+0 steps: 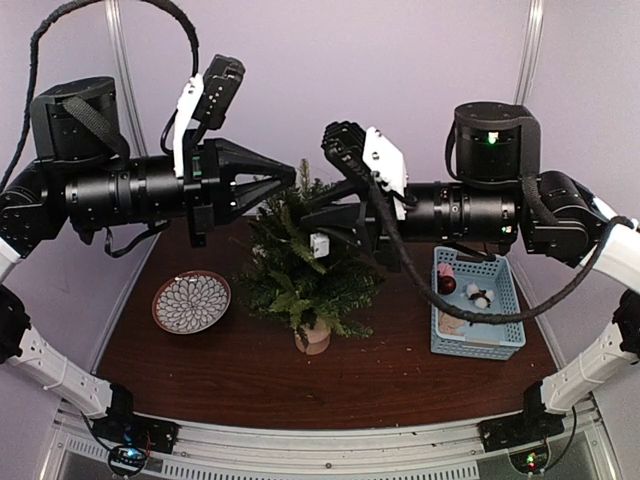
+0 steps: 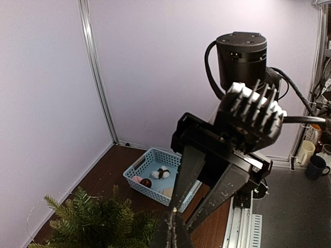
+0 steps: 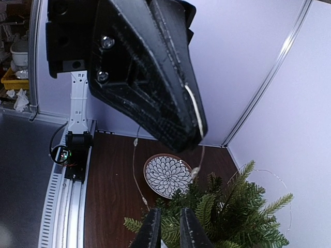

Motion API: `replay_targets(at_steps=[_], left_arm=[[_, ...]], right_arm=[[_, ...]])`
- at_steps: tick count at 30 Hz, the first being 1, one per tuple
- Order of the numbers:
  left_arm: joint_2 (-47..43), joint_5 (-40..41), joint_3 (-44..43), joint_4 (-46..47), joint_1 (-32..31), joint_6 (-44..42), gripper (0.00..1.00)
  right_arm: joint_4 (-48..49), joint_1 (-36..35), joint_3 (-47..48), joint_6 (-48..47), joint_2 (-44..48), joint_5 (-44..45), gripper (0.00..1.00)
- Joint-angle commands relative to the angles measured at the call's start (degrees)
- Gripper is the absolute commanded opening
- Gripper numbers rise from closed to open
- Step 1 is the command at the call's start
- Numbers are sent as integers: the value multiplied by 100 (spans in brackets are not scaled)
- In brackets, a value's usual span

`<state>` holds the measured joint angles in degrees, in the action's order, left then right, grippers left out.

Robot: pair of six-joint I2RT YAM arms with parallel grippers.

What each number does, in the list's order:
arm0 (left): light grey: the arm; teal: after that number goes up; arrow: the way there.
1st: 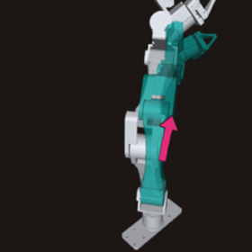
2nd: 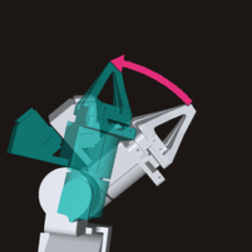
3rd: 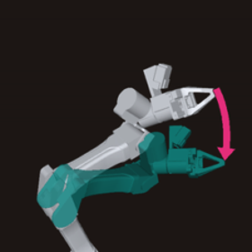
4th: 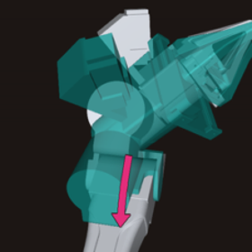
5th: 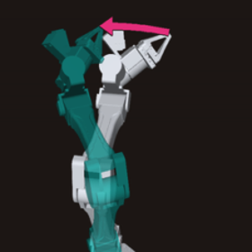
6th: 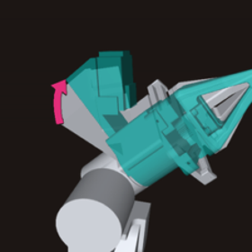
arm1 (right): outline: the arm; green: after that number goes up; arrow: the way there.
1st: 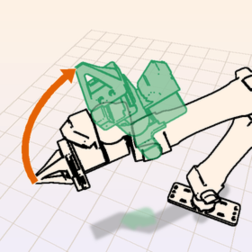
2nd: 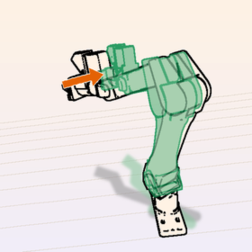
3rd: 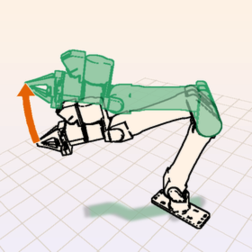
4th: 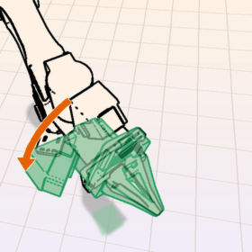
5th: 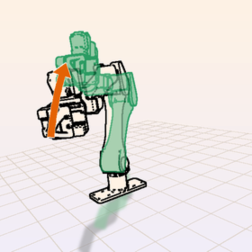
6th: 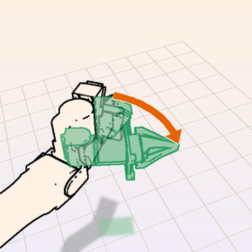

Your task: Decorate the small christmas tree

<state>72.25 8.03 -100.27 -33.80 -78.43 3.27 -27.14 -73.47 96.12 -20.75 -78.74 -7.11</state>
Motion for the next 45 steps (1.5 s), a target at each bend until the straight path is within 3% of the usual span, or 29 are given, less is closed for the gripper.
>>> replay_targets(at_steps=[1, 4, 17, 32, 45], left_arm=[[-193, 102, 142, 444, -9, -59, 0], [-212, -20, 203, 440, -13, -46, 0], [729, -1411, -419, 66, -10, -167, 0], [2055, -1598, -2063, 463, -13, -652, 0], [1686, -1245, -856, 563, -211, -112, 0]], right_arm=[[135, 39, 123, 62, -75, -96, 11], [144, 49, 122, 68, -40, -60, 0], [-50, 67, -271, -20, 858, 750, 0], [-95, 68, -565, -156, 1609, 1399, 0], [-316, 63, -927, -67, 2033, 1341, 0]])
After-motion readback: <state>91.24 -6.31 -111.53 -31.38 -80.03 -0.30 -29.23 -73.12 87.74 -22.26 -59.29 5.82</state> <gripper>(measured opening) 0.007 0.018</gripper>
